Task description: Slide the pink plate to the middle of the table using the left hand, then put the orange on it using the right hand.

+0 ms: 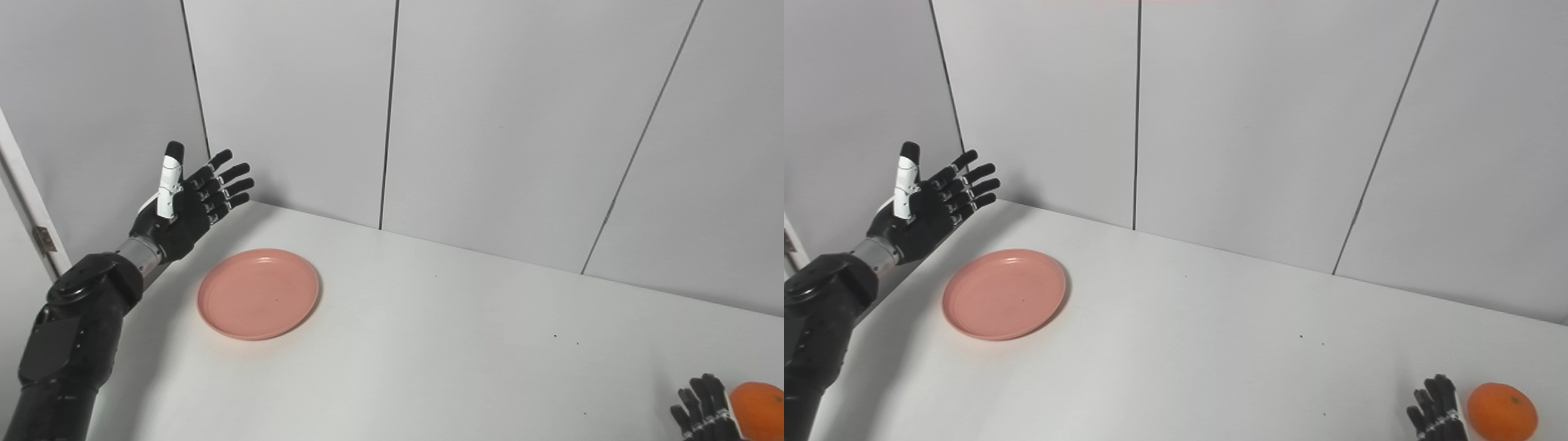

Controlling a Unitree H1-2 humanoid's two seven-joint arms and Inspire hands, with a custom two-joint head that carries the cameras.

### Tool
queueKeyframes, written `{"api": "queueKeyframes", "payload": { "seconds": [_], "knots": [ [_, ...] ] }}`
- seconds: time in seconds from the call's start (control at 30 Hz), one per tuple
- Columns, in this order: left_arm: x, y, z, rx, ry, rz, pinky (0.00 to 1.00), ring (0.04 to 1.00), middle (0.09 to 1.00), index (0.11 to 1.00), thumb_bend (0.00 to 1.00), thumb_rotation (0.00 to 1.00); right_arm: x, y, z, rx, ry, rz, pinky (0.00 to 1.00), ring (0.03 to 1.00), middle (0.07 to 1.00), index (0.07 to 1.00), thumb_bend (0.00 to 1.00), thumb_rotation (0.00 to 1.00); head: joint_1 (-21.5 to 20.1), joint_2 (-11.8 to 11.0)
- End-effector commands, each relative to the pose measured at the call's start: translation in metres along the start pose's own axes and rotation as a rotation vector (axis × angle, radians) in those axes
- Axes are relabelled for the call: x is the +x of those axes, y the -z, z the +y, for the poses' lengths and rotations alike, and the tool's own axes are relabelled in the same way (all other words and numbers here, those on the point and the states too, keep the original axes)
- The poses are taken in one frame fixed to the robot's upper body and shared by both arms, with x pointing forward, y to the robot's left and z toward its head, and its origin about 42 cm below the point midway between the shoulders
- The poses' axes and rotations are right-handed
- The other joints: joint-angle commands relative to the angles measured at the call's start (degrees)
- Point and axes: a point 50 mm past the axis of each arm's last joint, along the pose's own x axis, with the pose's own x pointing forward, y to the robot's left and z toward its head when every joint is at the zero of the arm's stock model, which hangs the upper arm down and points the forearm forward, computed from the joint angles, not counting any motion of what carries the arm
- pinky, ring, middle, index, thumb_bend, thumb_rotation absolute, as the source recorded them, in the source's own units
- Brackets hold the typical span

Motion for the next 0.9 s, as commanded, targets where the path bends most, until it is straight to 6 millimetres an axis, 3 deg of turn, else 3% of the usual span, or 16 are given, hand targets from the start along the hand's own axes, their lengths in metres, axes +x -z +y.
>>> {"api": "queueKeyframes", "payload": {
  "seconds": [0.0, 0.27, 0.37, 0.5, 0.6, 0.63, 0.87],
  "knots": [
    [0.012, -0.032, 0.007, 0.037, 0.016, -0.119, 0.95, 0.908, 0.912, 1.0, 1.0, 0.97, -0.05, 0.053, 0.019, 0.106, 0.057, 0.2, 1.0, 0.999, 1.0, 0.987, 0.86, 1.0, 0.0, 0.1],
    [0.019, -0.013, 0.029, -0.033, -0.06, -0.141, 0.97, 0.928, 0.928, 1.0, 1.0, 0.94, -0.051, 0.054, 0.016, 0.108, 0.056, 0.203, 1.0, 0.997, 0.999, 0.987, 0.85, 1.0, 0.3, 0.0],
    [0.019, 0.004, 0.039, -0.052, -0.103, -0.128, 0.96, 0.919, 0.925, 1.0, 1.0, 0.94, -0.051, 0.054, 0.015, 0.099, 0.055, 0.208, 1.0, 1.0, 1.0, 0.986, 0.86, 1.0, 0.3, 0.0],
    [0.017, 0.02, 0.048, -0.063, -0.15, -0.121, 0.91, 0.885, 0.904, 1.0, 1.0, 0.94, -0.052, 0.053, 0.015, 0.098, 0.054, 0.211, 1.0, 1.0, 0.999, 0.986, 0.85, 1.0, 0.4, 0.3],
    [0.014, 0.033, 0.053, -0.069, -0.183, -0.111, 0.75, 0.821, 0.882, 1.0, 1.0, 0.92, -0.053, 0.052, 0.015, 0.099, 0.054, 0.213, 1.0, 1.0, 1.0, 0.989, 0.85, 1.0, 0.4, 0.5],
    [0.014, 0.035, 0.053, -0.069, -0.188, -0.11, 0.74, 0.81, 0.881, 1.0, 1.0, 0.92, -0.053, 0.052, 0.015, 0.099, 0.054, 0.213, 1.0, 1.0, 1.0, 0.99, 0.85, 1.0, 0.4, 0.6],
    [0.011, 0.06, 0.051, -0.041, -0.232, -0.098, 0.79, 0.816, 0.858, 1.0, 1.0, 0.88, -0.053, 0.053, 0.014, 0.097, 0.048, 0.211, 1.0, 0.999, 0.996, 0.988, 0.85, 1.0, 0.4, 0.8]
  ]
}}
